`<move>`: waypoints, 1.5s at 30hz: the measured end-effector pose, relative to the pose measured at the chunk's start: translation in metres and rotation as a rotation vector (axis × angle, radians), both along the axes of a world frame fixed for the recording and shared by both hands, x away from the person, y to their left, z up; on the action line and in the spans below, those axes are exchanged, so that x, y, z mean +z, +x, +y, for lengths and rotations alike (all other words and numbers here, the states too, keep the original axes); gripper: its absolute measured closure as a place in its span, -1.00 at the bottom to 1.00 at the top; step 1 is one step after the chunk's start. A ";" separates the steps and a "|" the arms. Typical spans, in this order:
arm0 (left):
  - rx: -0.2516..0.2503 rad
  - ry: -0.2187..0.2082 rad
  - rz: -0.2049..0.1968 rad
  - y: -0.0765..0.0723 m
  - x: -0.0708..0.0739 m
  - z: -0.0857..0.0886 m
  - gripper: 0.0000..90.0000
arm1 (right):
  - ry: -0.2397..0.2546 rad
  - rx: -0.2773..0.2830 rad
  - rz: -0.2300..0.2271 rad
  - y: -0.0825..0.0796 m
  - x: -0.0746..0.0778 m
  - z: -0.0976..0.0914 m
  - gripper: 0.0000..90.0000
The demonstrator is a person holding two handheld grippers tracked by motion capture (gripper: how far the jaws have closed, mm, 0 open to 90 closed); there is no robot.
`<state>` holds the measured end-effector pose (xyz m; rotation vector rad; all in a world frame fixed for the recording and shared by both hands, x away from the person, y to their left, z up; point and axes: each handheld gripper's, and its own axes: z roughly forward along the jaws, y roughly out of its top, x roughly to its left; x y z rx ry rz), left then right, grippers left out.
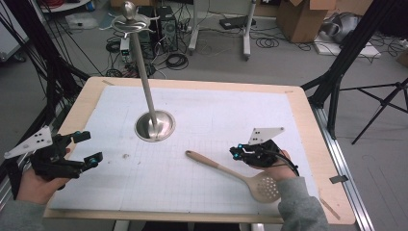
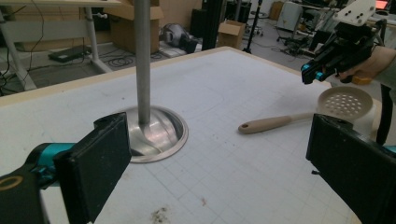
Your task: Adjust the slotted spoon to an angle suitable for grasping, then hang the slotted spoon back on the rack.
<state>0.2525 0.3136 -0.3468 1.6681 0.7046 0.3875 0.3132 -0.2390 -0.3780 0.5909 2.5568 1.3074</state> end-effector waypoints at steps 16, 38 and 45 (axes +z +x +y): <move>0.004 0.022 0.027 0.008 -0.008 -0.002 -0.85 | 0.090 -0.072 -0.005 -0.009 0.009 -0.015 -0.15; 0.012 0.048 0.060 0.009 -0.018 -0.002 -0.85 | -0.013 -0.071 0.042 -0.002 0.007 -0.023 -0.67; 0.004 0.048 0.048 0.005 -0.014 -0.006 -0.85 | -0.060 -0.052 0.076 -0.002 0.000 -0.020 -0.67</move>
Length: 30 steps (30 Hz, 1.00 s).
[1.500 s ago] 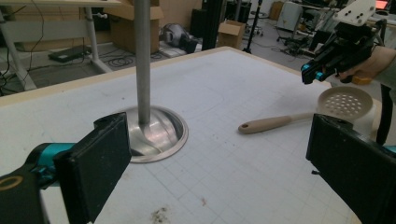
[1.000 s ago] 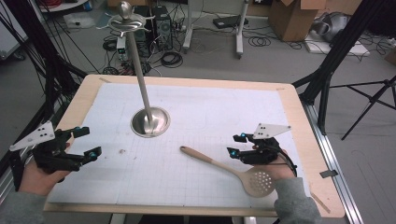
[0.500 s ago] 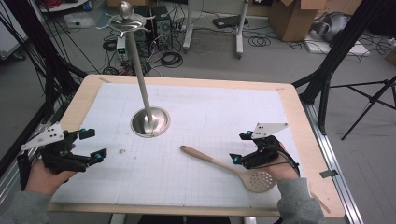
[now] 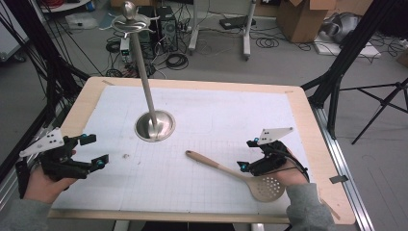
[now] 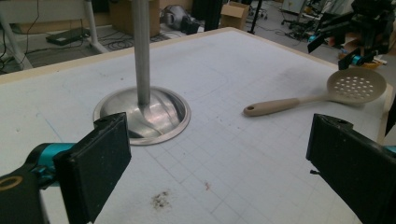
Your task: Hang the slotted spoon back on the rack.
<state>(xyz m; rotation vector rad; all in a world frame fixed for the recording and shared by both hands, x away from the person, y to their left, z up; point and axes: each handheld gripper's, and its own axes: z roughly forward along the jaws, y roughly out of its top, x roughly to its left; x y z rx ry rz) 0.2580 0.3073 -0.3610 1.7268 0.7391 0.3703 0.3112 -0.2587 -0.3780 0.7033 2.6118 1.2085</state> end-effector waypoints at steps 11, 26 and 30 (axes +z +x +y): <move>-0.004 0.014 0.003 -0.001 -0.002 -0.001 -0.85 | -0.066 0.033 0.049 0.006 -0.011 0.011 -0.67; -0.006 0.026 0.010 -0.001 -0.004 -0.001 -0.85 | -0.181 0.067 0.121 0.005 -0.026 0.021 -0.53; -0.003 0.021 0.007 -0.001 -0.003 0.000 -0.85 | -0.215 0.087 0.124 0.003 -0.029 0.026 -0.47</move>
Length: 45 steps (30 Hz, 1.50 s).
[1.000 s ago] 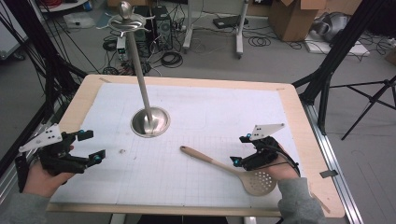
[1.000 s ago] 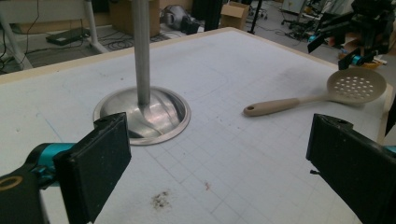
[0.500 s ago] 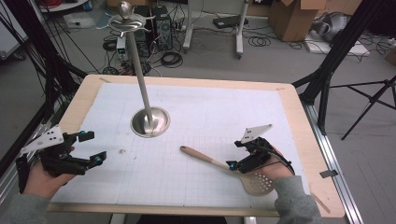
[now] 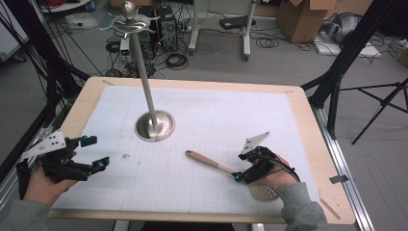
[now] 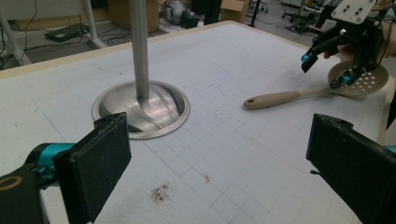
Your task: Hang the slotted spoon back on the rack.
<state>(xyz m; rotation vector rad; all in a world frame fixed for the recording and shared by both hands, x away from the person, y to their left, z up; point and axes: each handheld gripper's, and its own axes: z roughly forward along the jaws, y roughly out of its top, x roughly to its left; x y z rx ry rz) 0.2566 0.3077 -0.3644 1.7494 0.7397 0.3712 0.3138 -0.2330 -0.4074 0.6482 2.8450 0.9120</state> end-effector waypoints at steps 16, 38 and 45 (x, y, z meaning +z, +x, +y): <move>-0.002 0.008 0.005 0.001 -0.001 -0.001 -0.85 | -0.071 0.023 0.006 -0.007 -0.003 0.004 0.00; -0.002 0.015 0.013 0.002 -0.003 -0.002 -0.85 | -0.112 0.014 0.022 -0.012 -0.008 0.007 0.34; 0.003 0.013 0.016 0.002 -0.004 -0.001 -0.85 | -0.131 0.012 0.030 -0.012 -0.009 0.009 0.44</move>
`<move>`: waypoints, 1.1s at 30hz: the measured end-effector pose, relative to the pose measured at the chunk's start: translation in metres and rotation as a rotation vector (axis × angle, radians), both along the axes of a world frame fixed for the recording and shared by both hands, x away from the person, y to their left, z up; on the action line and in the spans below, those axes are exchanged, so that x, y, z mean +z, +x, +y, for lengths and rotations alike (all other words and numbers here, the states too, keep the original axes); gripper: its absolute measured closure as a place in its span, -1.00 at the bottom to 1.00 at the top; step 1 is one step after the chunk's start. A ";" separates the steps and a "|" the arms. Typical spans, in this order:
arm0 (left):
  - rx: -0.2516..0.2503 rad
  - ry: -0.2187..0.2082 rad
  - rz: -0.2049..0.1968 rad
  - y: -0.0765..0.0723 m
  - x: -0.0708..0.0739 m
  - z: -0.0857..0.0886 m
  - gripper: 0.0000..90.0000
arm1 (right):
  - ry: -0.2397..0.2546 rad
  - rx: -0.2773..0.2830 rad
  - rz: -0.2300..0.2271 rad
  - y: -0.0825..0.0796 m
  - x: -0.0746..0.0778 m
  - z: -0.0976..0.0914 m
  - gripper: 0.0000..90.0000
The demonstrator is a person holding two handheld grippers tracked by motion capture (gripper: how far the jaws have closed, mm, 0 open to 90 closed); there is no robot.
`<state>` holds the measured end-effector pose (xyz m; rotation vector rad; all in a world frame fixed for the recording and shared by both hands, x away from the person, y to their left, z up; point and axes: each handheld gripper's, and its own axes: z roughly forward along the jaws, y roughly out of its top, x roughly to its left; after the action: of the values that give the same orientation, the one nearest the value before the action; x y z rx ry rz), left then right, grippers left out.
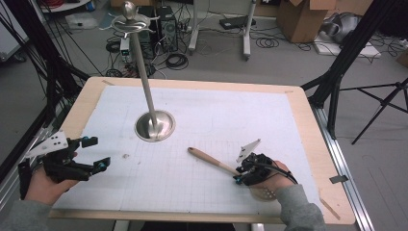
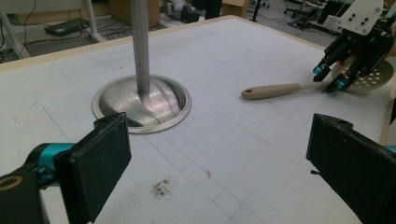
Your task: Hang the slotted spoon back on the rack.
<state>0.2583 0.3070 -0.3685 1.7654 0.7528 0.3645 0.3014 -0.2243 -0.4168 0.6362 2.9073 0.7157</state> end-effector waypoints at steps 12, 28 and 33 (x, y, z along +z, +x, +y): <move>-0.002 0.001 0.000 0.000 0.000 0.000 -0.85 | -0.003 -0.034 0.015 0.001 0.000 -0.001 0.70; 0.001 0.000 0.003 -0.001 -0.002 -0.001 -0.85 | 0.040 -0.052 -0.050 0.002 0.004 -0.009 0.74; -0.005 0.003 0.009 -0.002 -0.005 -0.001 -0.85 | 0.091 -0.068 -0.064 0.003 0.010 -0.011 0.74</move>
<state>0.2566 0.3060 -0.3730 1.7726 0.7550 0.3546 0.3044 -0.2348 -0.4066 0.7042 2.7939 0.8473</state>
